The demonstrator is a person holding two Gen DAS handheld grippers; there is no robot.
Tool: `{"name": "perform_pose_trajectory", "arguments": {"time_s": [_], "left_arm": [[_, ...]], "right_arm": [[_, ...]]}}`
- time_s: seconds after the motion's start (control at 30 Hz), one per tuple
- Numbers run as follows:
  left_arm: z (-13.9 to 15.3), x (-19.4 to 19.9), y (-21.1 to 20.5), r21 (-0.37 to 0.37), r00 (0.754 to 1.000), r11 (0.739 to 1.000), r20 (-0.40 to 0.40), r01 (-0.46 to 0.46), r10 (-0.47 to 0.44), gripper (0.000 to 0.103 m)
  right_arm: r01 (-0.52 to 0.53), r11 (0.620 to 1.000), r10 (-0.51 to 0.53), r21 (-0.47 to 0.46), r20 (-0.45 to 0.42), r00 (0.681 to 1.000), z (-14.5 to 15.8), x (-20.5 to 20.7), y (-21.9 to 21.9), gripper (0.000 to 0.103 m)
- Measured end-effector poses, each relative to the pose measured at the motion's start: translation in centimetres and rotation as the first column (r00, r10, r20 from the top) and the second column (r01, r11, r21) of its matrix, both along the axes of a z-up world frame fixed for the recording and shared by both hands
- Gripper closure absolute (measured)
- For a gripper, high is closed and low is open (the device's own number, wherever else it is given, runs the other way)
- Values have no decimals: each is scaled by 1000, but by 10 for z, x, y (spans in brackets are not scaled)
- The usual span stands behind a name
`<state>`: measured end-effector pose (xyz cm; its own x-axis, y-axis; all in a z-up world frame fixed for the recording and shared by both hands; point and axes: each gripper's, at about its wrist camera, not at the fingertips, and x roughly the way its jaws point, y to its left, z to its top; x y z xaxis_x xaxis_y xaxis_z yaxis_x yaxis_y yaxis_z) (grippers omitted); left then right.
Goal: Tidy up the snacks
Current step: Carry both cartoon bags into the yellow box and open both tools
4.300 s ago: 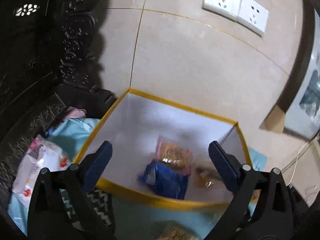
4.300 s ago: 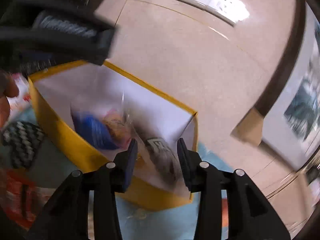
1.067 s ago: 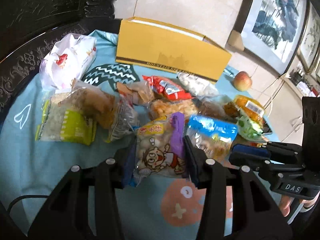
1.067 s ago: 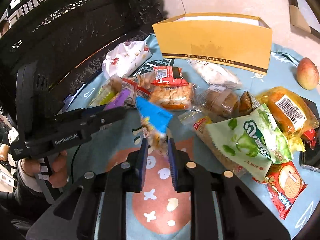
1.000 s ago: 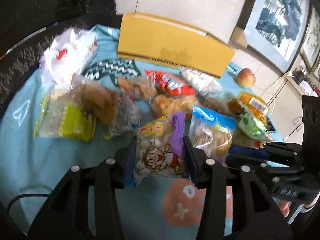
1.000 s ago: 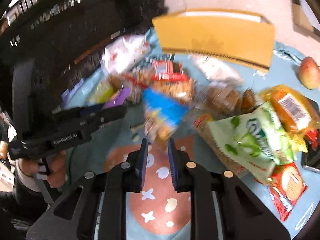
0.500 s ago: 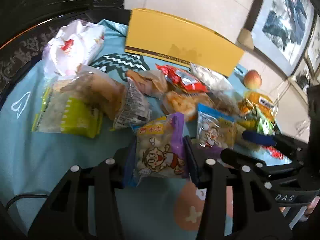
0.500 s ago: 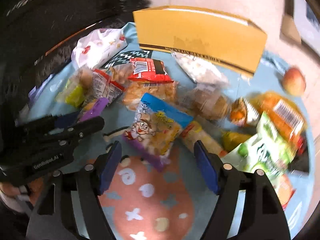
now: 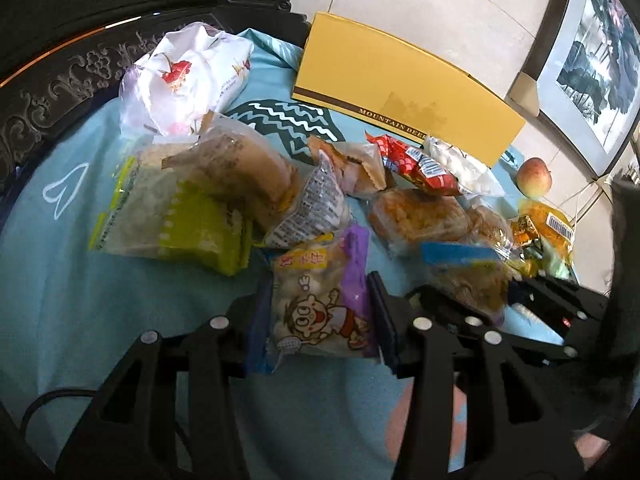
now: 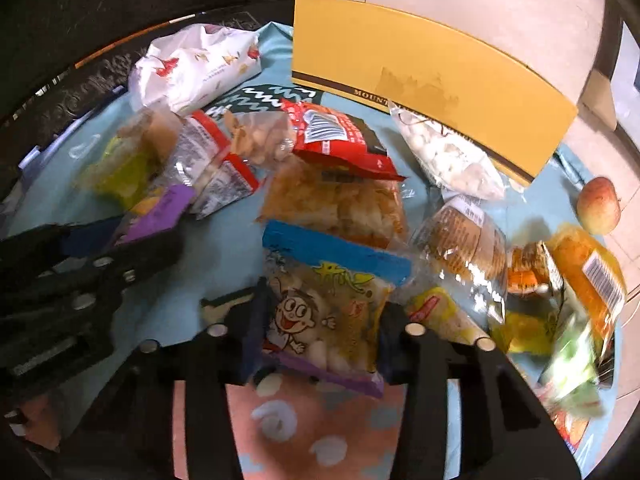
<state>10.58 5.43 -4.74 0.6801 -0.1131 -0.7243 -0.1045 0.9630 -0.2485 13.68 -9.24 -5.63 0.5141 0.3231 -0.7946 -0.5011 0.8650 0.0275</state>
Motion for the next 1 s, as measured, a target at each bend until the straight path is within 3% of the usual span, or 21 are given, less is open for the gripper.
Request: {"name": "perform_pose_trajectory", "arguments": {"time_s": [0.2, 0.33, 0.6, 0.8, 1.0], "left_arm": [[1, -2, -4, -1, 1000, 1000, 10, 13, -13, 55], [12, -8, -14, 12, 998, 999, 41, 43, -44, 55], [74, -15, -48, 91, 982, 990, 145, 108, -121, 56], [120, 26, -76, 170, 975, 982, 190, 81, -114, 56], [148, 108, -82, 175, 985, 984, 159, 37, -65, 56]], "right_arm": [[39, 976, -34, 212, -27, 999, 25, -18, -47, 67], [37, 967, -42, 253, 15, 999, 45, -31, -67, 67], [50, 944, -97, 327, 130, 987, 94, -35, -105, 67], [105, 936, -185, 335, 217, 958, 138, 2, -135, 67], [199, 926, -297, 322, 292, 909, 159, 61, -143, 67]]}}
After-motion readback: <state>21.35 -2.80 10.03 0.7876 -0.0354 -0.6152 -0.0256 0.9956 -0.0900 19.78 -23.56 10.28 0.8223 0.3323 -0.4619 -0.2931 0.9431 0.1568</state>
